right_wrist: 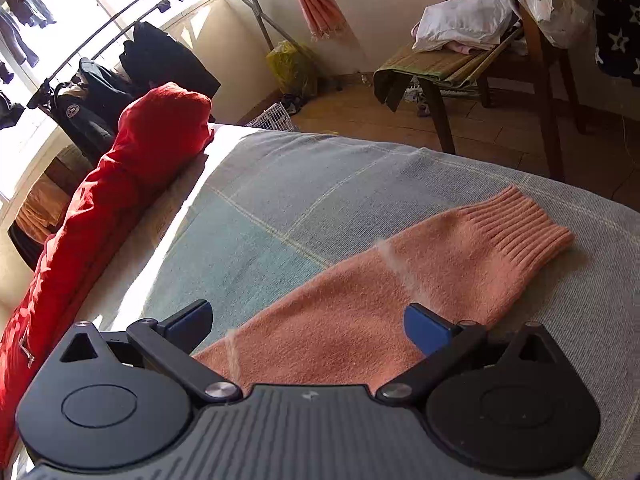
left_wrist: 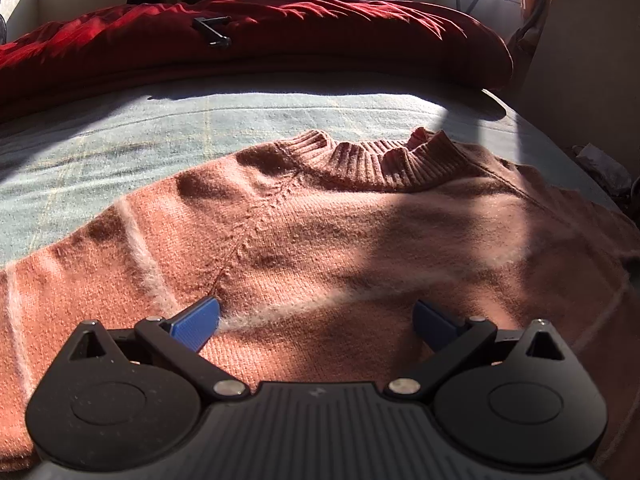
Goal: Fold clothes
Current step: 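Sweep the open right gripper along the sweater sleeve toward its cuff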
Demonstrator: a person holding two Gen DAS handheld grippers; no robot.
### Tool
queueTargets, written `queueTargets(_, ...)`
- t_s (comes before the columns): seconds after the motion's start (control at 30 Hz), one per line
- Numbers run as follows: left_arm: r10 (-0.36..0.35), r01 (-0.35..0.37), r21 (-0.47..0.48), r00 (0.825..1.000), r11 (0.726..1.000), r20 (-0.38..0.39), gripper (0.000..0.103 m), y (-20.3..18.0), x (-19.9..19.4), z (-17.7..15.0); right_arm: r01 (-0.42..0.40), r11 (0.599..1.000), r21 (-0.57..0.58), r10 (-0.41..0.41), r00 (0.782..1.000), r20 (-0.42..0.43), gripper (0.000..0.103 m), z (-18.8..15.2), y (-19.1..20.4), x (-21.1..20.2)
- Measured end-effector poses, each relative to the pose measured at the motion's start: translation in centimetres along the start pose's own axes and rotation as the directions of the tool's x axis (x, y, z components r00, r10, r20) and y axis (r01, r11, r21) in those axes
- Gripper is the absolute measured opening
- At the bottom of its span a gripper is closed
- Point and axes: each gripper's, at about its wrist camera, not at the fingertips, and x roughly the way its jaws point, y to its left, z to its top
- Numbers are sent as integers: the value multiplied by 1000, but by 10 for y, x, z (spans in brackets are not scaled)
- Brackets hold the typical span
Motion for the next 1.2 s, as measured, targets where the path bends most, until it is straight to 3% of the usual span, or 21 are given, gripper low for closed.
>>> queueTargets(0.13,-3,3,0,1000,1000,2,102,1,-1,-1,-34,999,-30,34,999,0,103,15,5,22)
queueTargets(0.27,-5,5,-3,1000,1000,2,102,1,-1,-1,50,997,-59,-53,997,-56,103,11,5,44)
queueTargets(0.4,-2,2,1,1000,1000,-2,102,0,0,0,111,988,-107,-116,993,-38,103,-5,17,29)
queueTargets(0.57,14,-14,7,1000,1000,-5,102,-2,2,0,77,938,-338,-90,996,-23,103,-37,71,2)
queueTargets(0.63,12,-12,6,1000,1000,-4,102,-2,2,0,-14,911,-413,-14,998,-65,103,-49,98,0)
queueTargets(0.73,7,-7,5,1000,1000,-2,102,-1,1,-1,-196,894,-402,133,975,-179,103,-59,128,11)
queueTargets(0.83,0,0,4,1000,1000,4,102,0,0,-2,-328,890,-316,236,926,-294,103,-66,153,39)
queueTargets(0.9,-4,4,5,1000,1000,9,102,1,0,-3,-338,895,-290,233,911,-341,103,-72,162,61)
queueTargets(0.97,-6,6,9,1000,1000,10,102,1,0,-3,-301,909,-288,190,915,-356,103,-77,166,81)
queueTargets(1.03,-9,9,8,1000,1000,11,102,1,0,-3,-298,915,-273,198,920,-339,103,-76,164,90)
queueTargets(1.13,-10,10,8,1000,1000,12,102,1,0,-3,-288,936,-202,216,924,-315,103,-68,162,84)
queueTargets(1.2,-8,8,8,1000,1000,13,102,1,1,-3,-286,933,-217,219,933,-285,103,-68,164,67)
